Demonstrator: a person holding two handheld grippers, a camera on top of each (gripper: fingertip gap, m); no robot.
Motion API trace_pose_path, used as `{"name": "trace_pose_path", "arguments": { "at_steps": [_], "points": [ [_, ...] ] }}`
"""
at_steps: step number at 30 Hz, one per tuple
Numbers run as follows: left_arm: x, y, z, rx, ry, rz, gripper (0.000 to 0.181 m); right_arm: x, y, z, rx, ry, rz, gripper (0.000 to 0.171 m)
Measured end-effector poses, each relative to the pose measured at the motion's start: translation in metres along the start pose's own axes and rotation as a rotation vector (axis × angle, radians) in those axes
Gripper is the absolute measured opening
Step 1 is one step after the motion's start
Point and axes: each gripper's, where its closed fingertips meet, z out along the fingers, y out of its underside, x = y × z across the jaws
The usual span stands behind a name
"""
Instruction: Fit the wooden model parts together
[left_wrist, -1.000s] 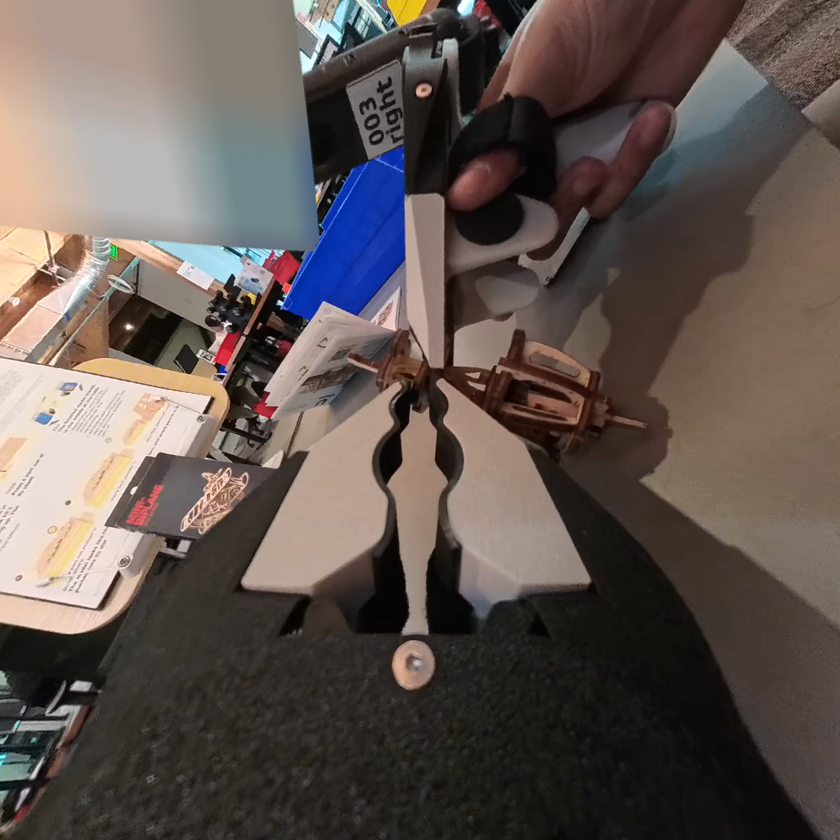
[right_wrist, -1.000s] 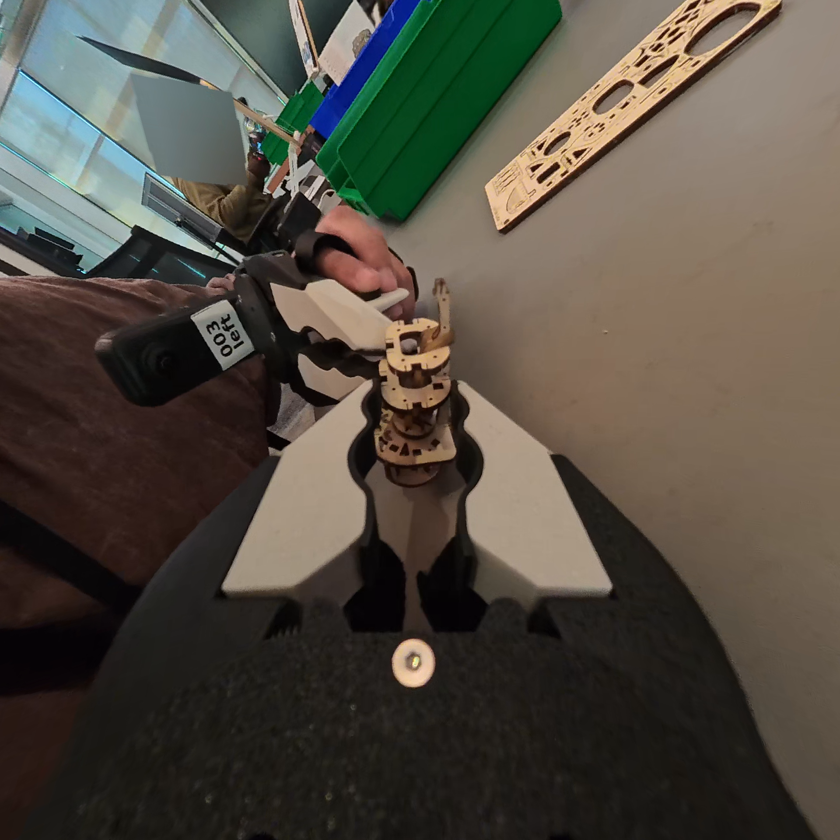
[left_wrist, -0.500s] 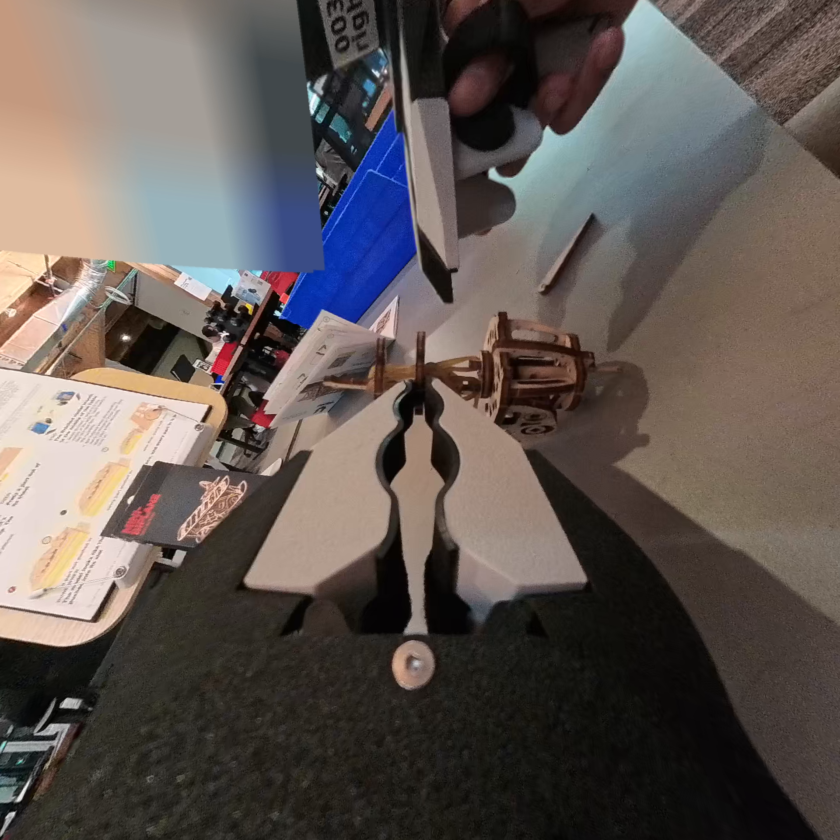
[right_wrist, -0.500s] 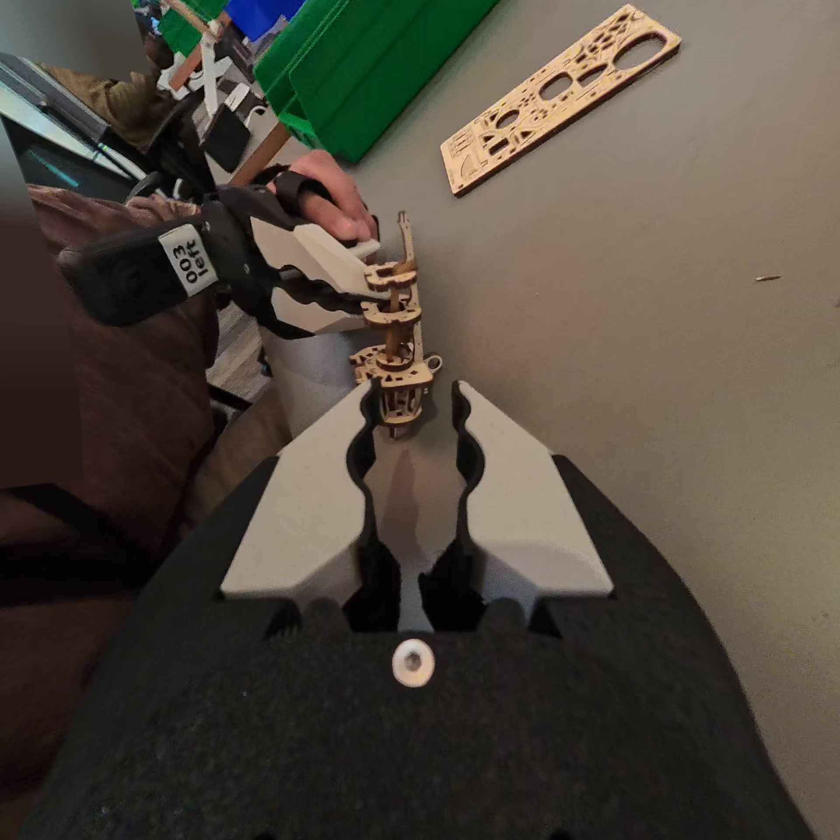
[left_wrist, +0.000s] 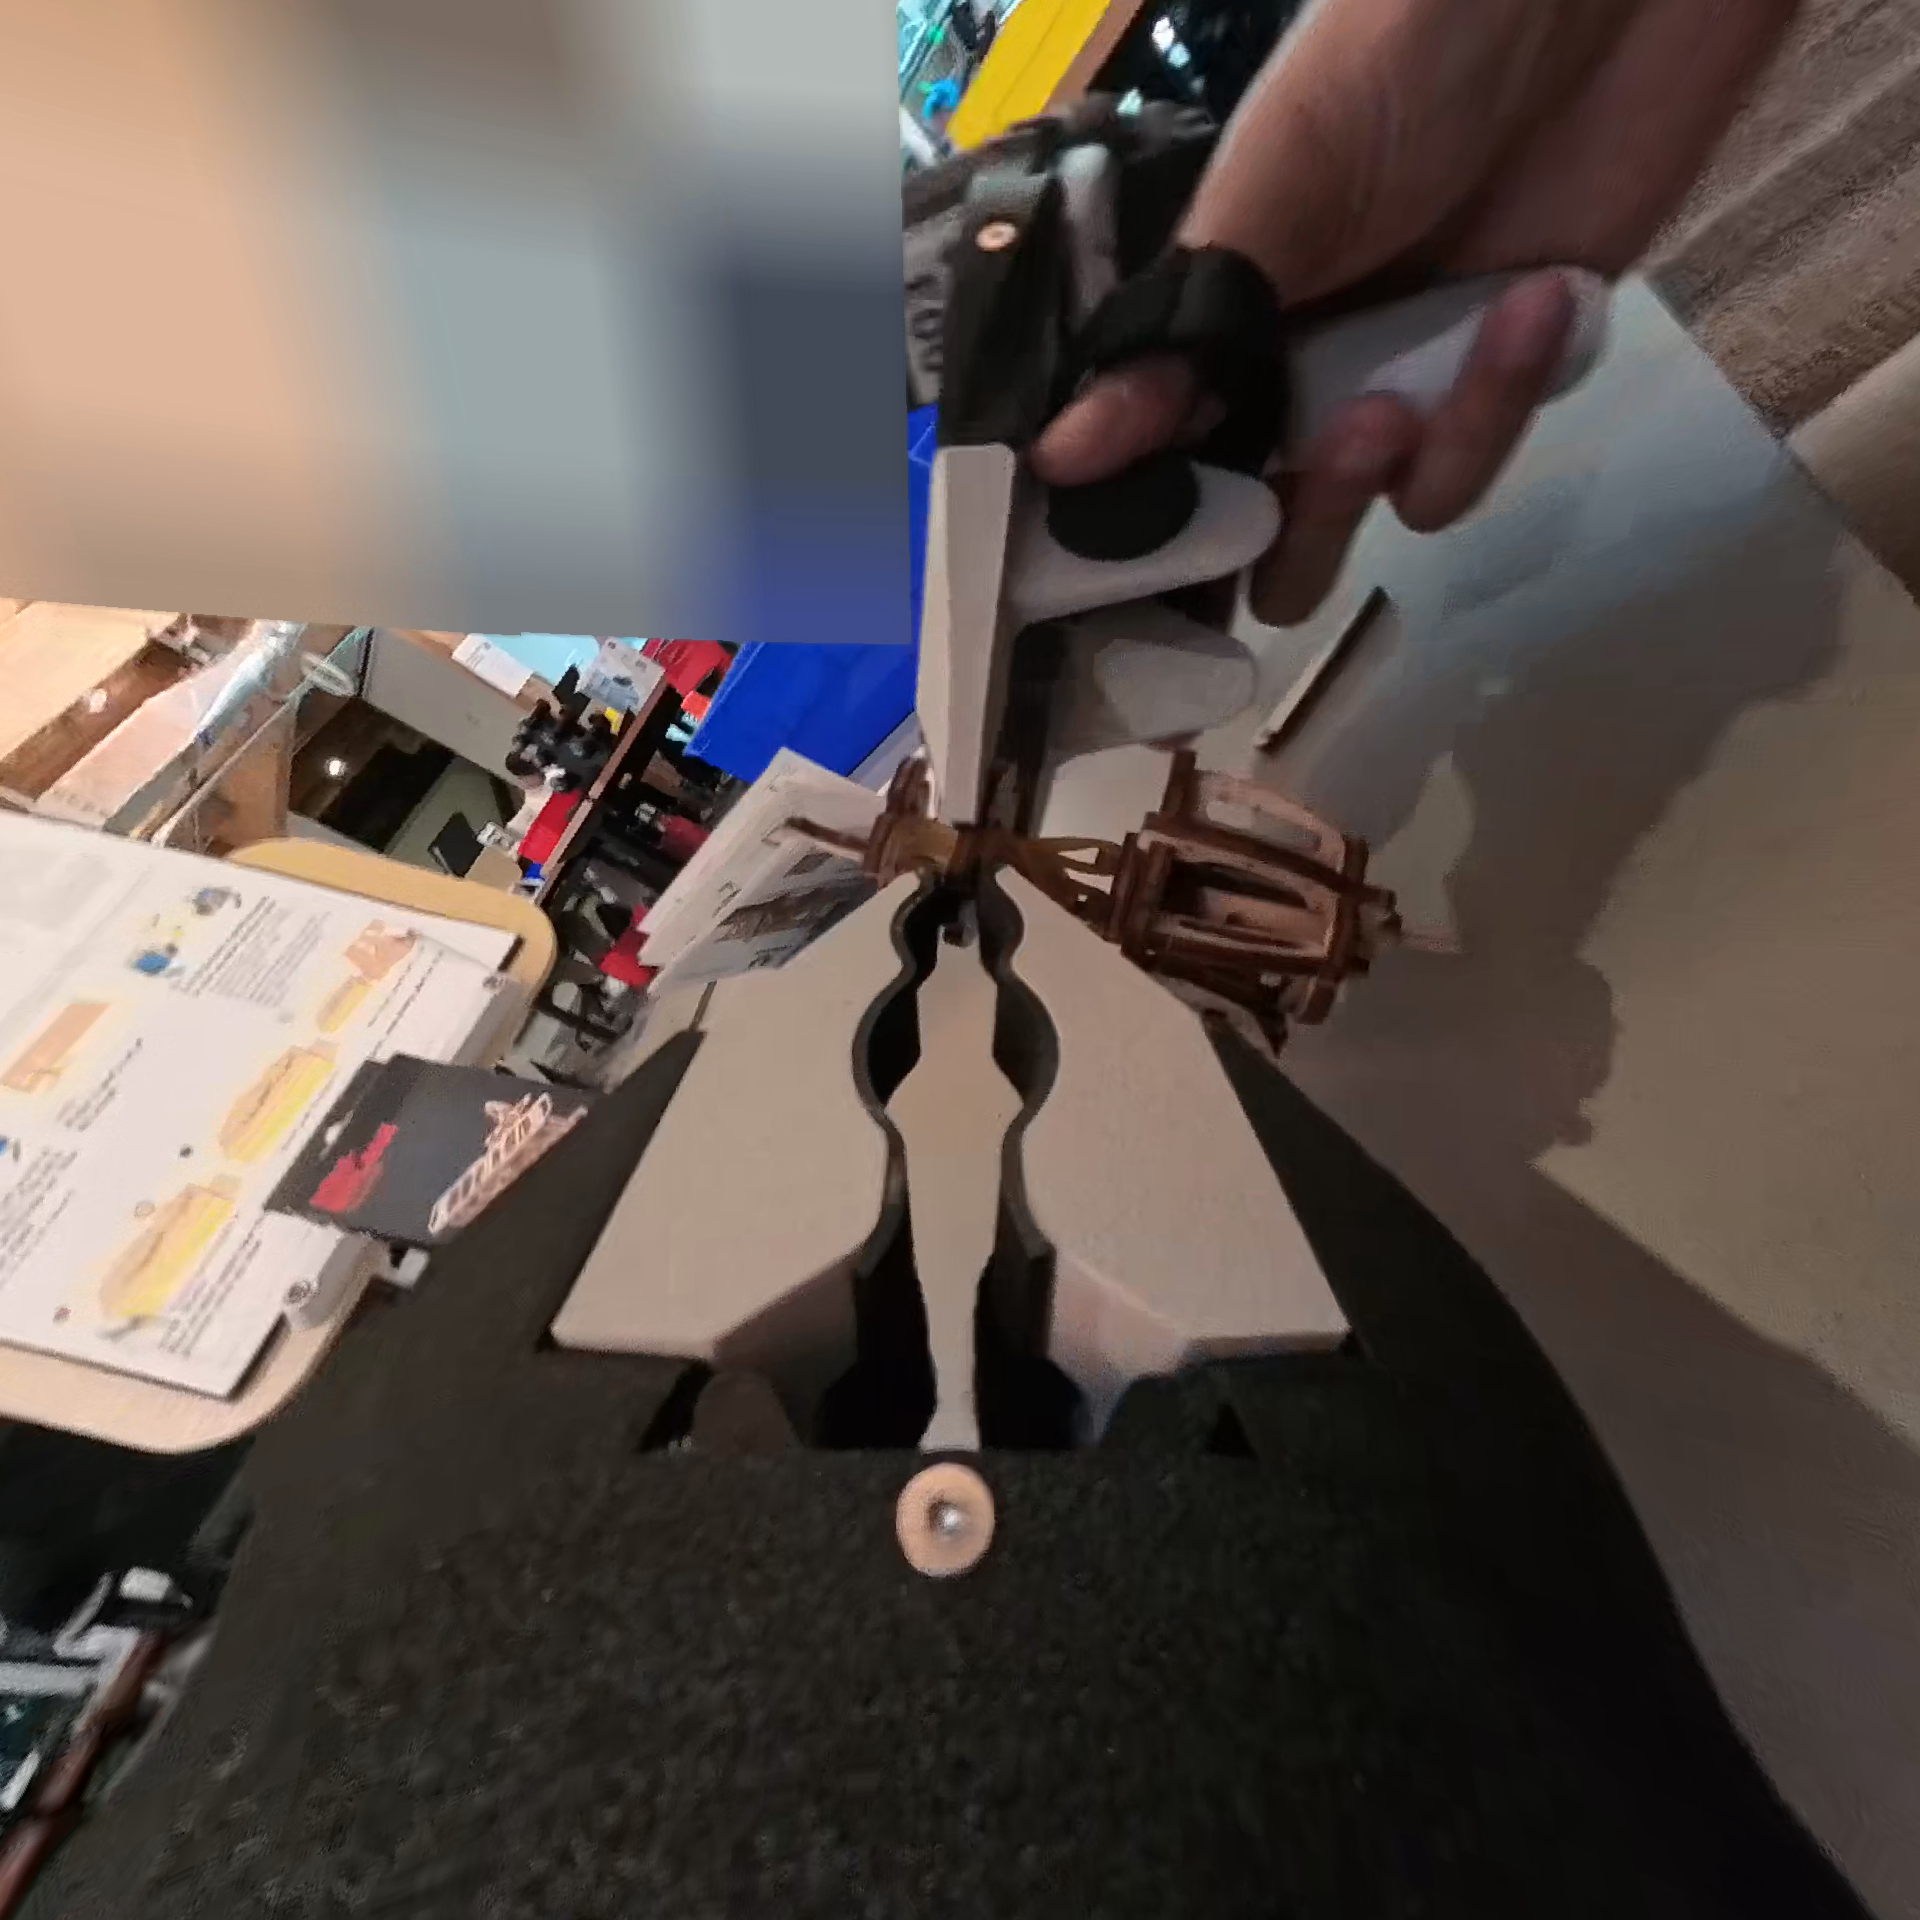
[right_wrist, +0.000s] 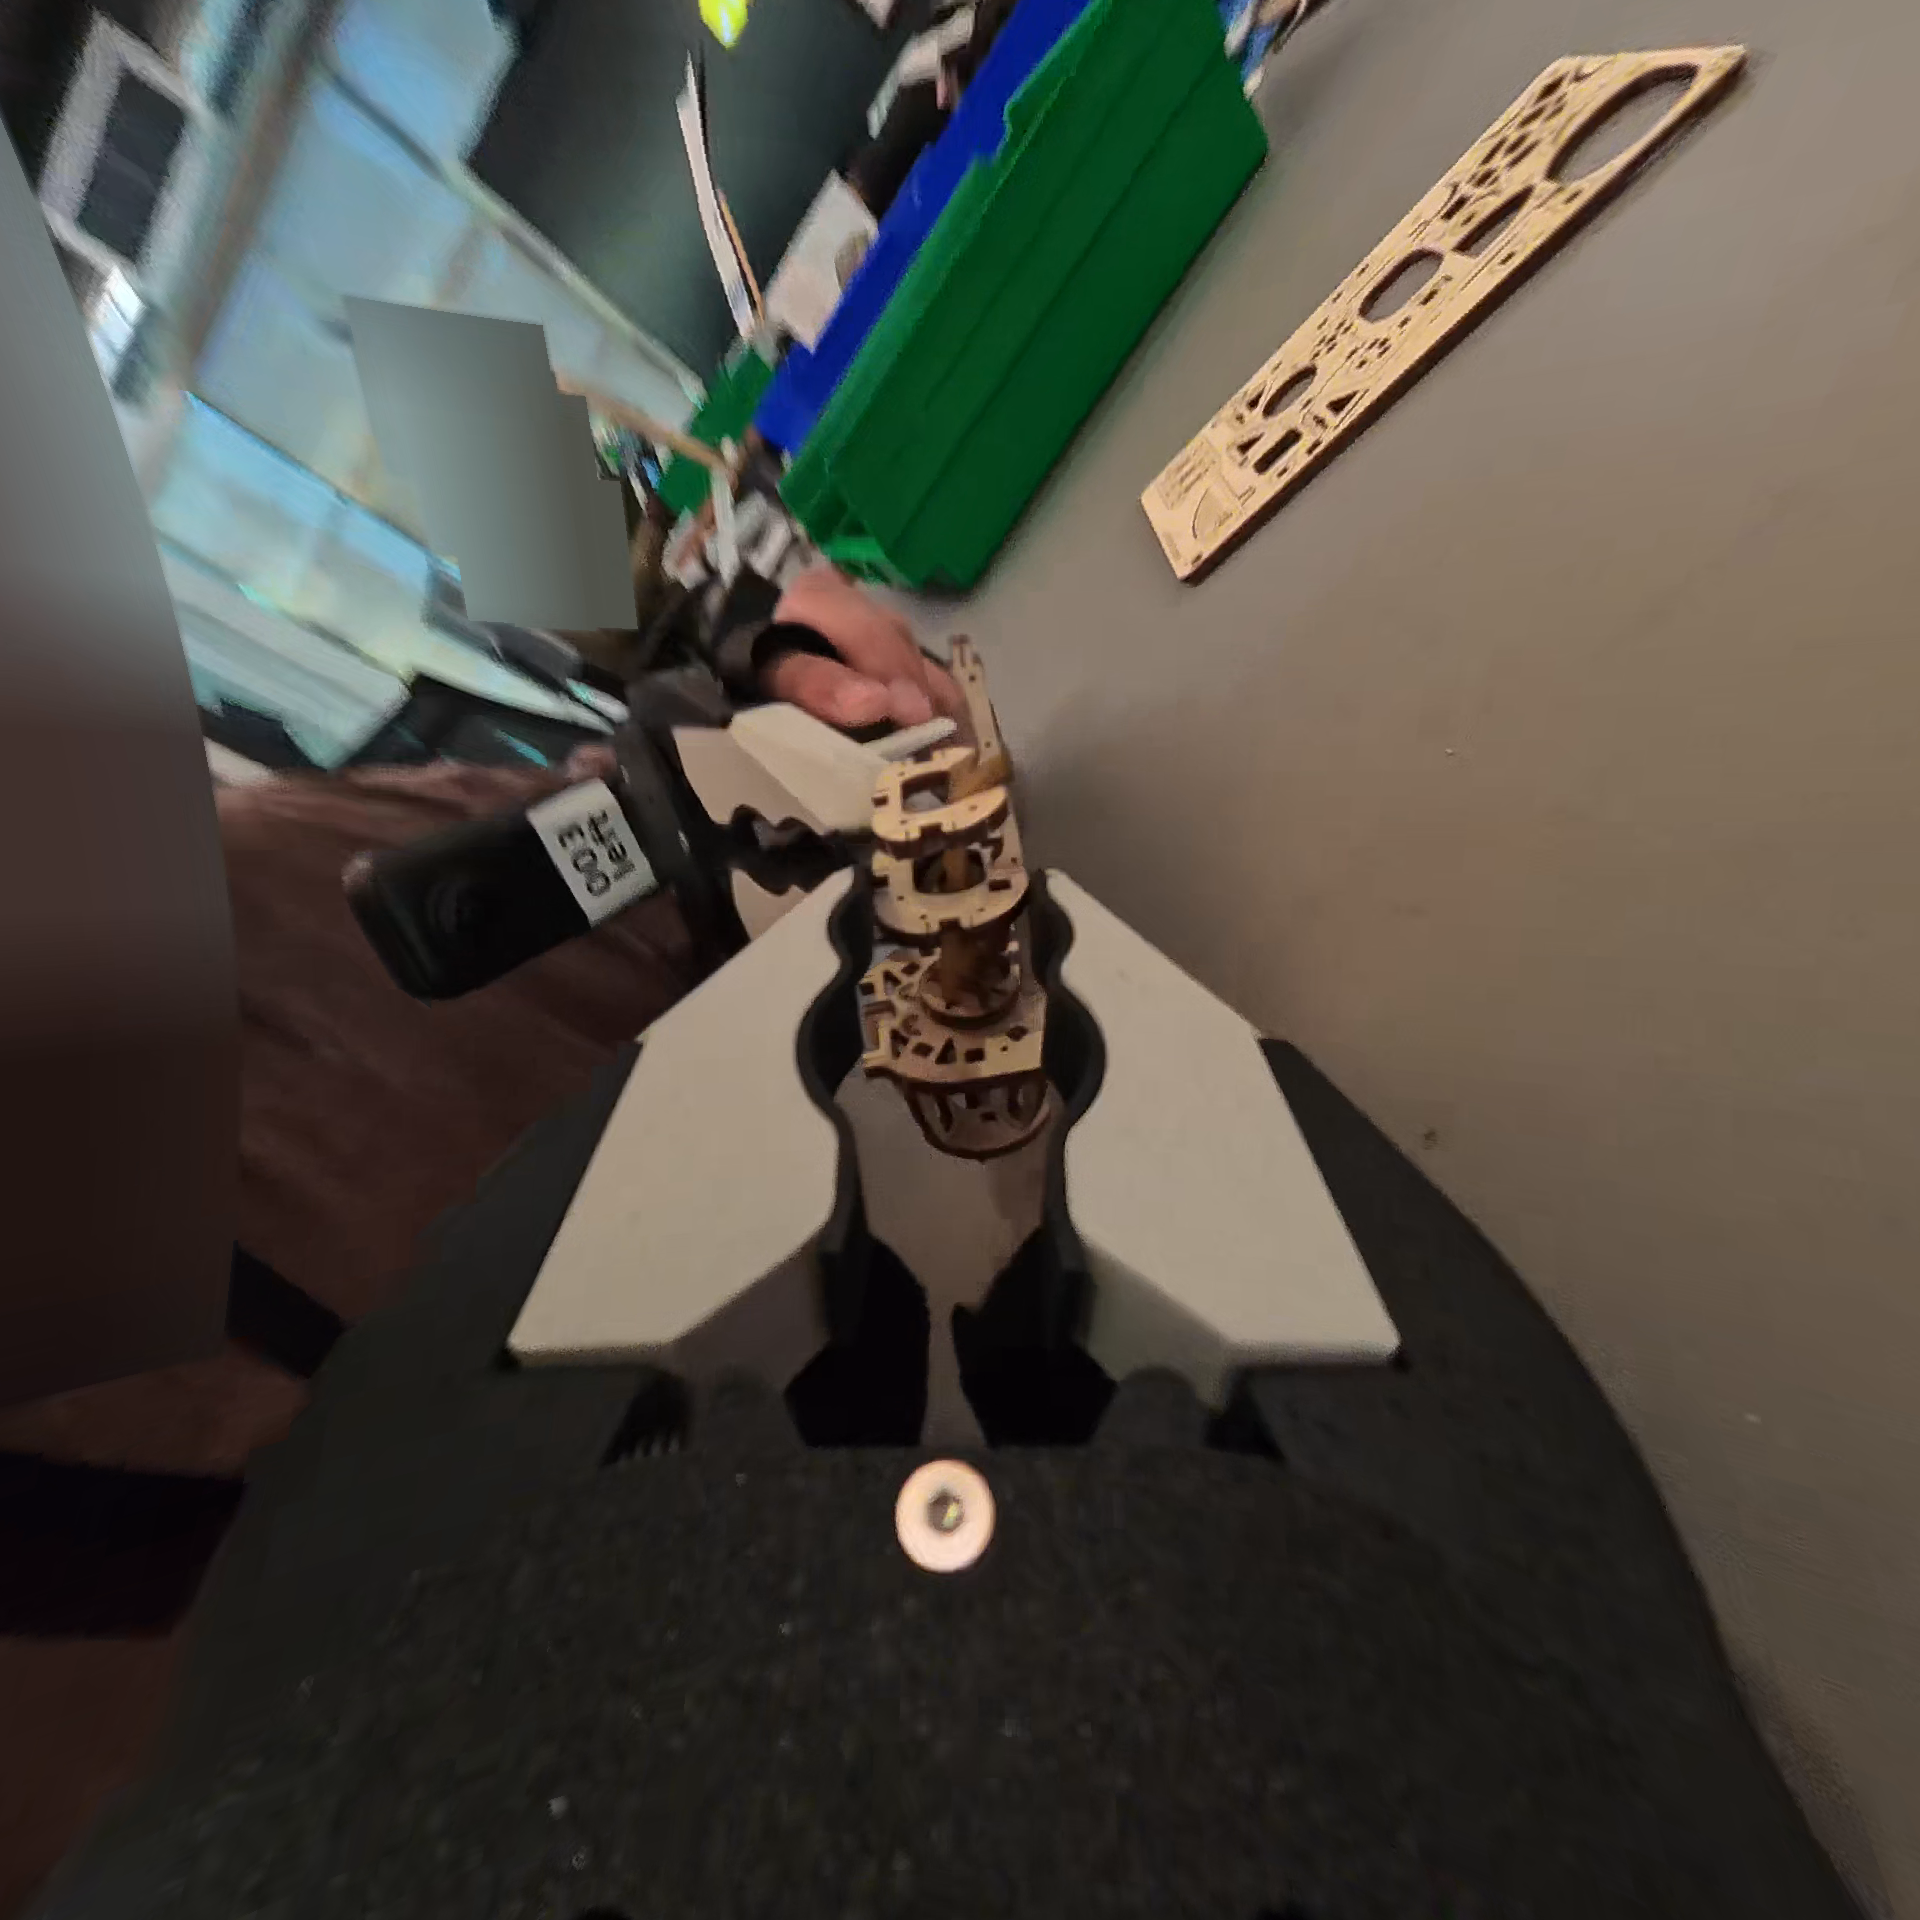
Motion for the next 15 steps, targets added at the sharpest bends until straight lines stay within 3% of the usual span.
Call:
{"name": "trace_pose_path", "arguments": {
  "at_steps": [3,9,15],
  "points": [
    [-0.008,0.001,0.002,-0.015,-0.04,-0.05,0.006,-0.001,-0.007,0.0,0.129,-0.058,0.128,0.028],
    [-0.018,-0.002,0.001,-0.032,-0.116,-0.07,0.006,-0.006,-0.016,0.001,0.241,-0.05,0.139,0.029],
    [-0.016,-0.001,0.001,-0.037,-0.111,-0.019,0.003,-0.005,-0.015,-0.001,0.188,-0.052,0.107,0.028]
  ]
}}
